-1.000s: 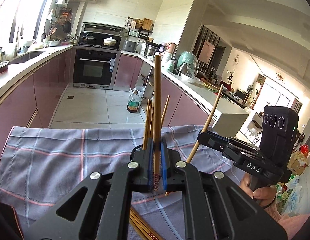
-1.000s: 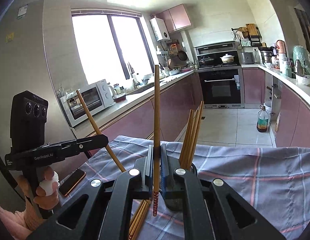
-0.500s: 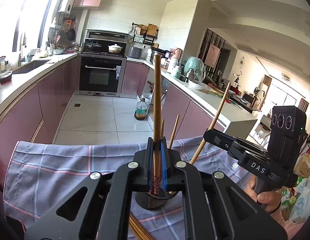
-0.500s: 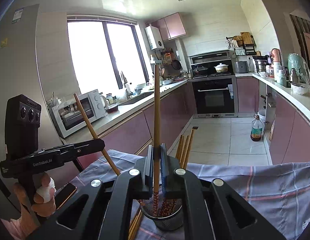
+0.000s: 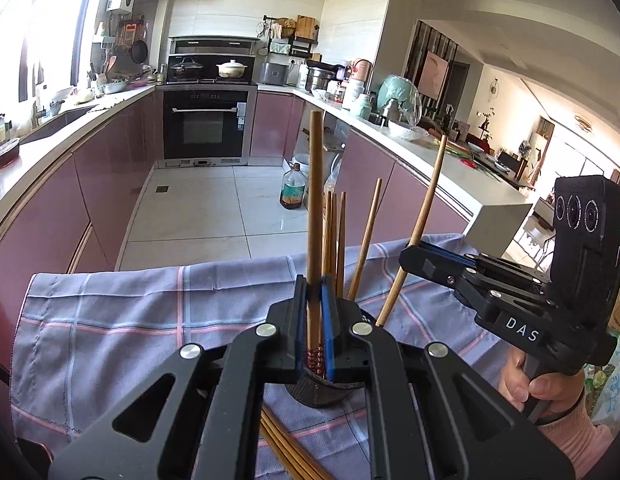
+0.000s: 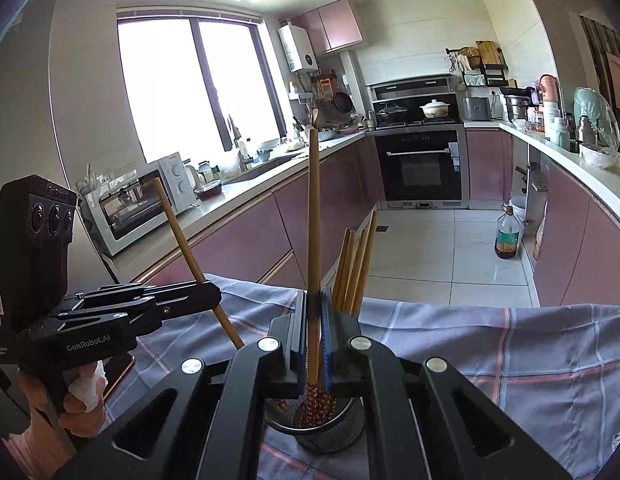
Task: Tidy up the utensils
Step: 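Open the left tool releasing its chopstick in the cup while the right tool opens too, then move both open tools back down to the chopstick pile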
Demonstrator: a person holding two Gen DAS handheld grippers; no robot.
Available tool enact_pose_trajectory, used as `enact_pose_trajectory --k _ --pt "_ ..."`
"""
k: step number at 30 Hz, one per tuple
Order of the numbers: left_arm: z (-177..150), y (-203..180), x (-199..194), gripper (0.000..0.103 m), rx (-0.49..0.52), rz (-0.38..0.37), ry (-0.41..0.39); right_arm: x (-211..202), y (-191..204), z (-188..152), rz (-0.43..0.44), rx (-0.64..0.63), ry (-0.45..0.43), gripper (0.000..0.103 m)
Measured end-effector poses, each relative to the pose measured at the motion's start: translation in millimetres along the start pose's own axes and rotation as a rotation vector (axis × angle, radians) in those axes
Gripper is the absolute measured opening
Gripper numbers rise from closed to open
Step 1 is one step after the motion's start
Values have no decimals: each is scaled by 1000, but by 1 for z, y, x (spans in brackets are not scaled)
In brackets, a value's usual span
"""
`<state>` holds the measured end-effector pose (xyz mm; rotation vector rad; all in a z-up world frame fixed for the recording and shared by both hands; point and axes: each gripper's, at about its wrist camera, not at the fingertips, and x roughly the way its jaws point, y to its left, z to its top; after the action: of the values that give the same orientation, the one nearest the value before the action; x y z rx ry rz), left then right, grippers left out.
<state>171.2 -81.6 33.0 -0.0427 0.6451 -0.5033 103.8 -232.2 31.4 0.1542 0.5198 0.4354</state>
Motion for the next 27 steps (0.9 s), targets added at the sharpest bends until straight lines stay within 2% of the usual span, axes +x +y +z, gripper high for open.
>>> enact_pose_trajectory --k 11,16,18,23,27 --pt "-10 1 36 8 30 4 104 27 -7 -12 -29 19 108 6" --pt "-12 8 50 8 17 9 121 31 -13 -14 -43 34 116 8" --pt "-12 13 54 14 6 13 120 30 -13 -14 -47 39 115 8" --pt "-15 19 57 19 -20 12 121 28 -12 -15 -45 40 107 12" --pt "-20 22 54 19 -34 15 115 26 -9 -17 -43 32 103 16"
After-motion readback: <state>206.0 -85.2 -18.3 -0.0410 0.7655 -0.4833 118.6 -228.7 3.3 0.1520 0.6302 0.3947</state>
